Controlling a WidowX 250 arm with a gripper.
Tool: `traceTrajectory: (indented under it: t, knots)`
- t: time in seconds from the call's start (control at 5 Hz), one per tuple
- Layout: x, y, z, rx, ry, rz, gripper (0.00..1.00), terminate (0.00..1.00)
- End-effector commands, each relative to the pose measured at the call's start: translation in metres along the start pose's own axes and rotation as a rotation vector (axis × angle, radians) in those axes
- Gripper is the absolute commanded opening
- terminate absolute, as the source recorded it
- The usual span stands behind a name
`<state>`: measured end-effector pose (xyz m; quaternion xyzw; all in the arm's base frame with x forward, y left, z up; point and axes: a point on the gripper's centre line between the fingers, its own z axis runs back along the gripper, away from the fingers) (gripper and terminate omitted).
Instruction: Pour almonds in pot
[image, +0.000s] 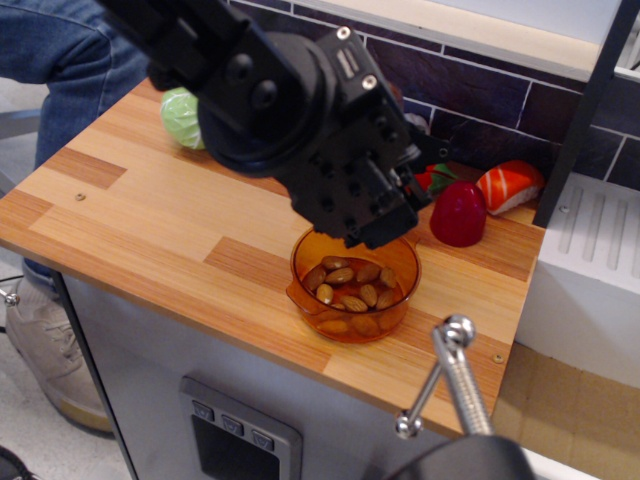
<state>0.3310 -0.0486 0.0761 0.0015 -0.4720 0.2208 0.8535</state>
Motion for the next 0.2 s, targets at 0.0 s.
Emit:
traceTrajectory:
  t: [0.0]
  knots:
    - [0.0182, 0.0003, 0.0139, -0.029, 0.067, 0.057, 0.0, 1.0]
